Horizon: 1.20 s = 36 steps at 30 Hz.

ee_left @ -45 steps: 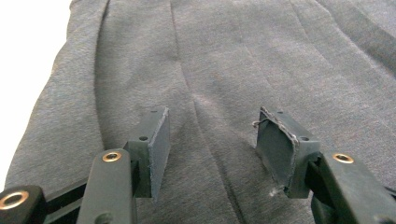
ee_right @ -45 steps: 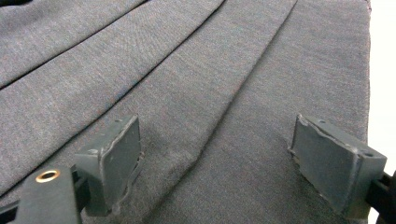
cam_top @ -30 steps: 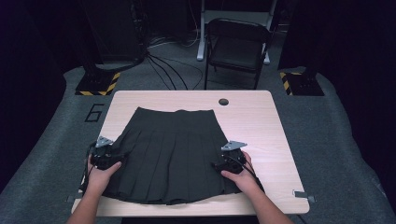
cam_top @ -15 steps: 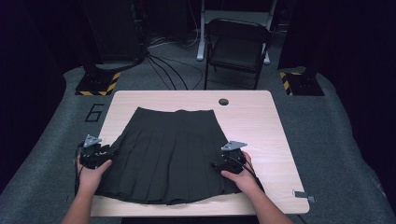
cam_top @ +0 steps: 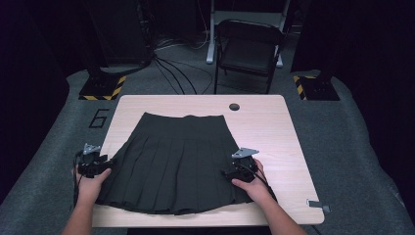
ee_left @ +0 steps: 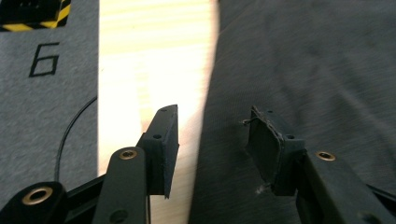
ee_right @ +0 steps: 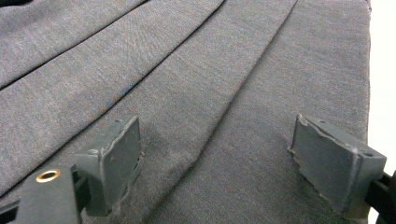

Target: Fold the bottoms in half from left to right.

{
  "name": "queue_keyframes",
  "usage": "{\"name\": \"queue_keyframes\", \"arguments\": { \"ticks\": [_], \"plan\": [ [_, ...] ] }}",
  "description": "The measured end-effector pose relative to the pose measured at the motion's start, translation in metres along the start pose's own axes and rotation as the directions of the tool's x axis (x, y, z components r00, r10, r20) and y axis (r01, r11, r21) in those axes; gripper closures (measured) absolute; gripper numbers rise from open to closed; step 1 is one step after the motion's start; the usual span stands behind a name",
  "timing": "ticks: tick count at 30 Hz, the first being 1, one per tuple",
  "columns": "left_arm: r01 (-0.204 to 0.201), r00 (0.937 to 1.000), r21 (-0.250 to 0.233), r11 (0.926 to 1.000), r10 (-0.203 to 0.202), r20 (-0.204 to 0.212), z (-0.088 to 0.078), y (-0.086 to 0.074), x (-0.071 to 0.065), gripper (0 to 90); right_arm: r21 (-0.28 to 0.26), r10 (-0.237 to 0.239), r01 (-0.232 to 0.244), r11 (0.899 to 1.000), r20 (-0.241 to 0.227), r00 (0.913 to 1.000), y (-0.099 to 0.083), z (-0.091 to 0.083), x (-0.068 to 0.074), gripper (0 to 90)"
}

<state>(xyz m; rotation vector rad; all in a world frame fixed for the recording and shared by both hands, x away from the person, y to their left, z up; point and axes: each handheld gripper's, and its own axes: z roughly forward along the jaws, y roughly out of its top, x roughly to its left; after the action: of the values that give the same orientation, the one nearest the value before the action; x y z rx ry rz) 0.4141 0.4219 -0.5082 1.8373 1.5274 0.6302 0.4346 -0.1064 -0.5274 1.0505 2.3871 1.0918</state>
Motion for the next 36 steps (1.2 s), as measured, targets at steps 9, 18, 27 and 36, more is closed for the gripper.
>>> {"name": "queue_keyframes", "arguments": {
  "ticks": [9, 18, 27, 36],
  "plan": [
    [0.002, 1.0, 0.022, 0.9997, -0.002, 0.001, 0.0069, -0.0052, 0.0024, 52.4, -0.005, 0.003, -0.003, 1.0, 0.0, 1.0, -0.0001, 0.0002, 0.0, 15.6],
    [0.002, 0.9998, 0.01, 1.0, -0.002, 0.017, 0.0098, -0.0099, 0.0023, 53.7, -0.005, 0.003, -0.003, 1.0, 0.0, 1.0, -0.0001, 0.0002, 0.0, 15.6],
    [-0.018, 0.9981, 0.013, 0.9997, 0.018, 0.059, 0.0089, -0.01, -0.0013, 71.3, -0.005, 0.003, -0.003, 1.0, 0.0, 1.0, -0.0002, 0.0001, -0.0001, 15.6],
    [-0.008, 0.9968, 0.049, 0.9988, 0.004, 0.08, 0.0086, -0.0062, -0.0044, 85.0, -0.006, 0.006, -0.006, 1.0, -0.002, 1.0, -0.0001, 0.0003, 0.0002, 15.6]
  ]
}}
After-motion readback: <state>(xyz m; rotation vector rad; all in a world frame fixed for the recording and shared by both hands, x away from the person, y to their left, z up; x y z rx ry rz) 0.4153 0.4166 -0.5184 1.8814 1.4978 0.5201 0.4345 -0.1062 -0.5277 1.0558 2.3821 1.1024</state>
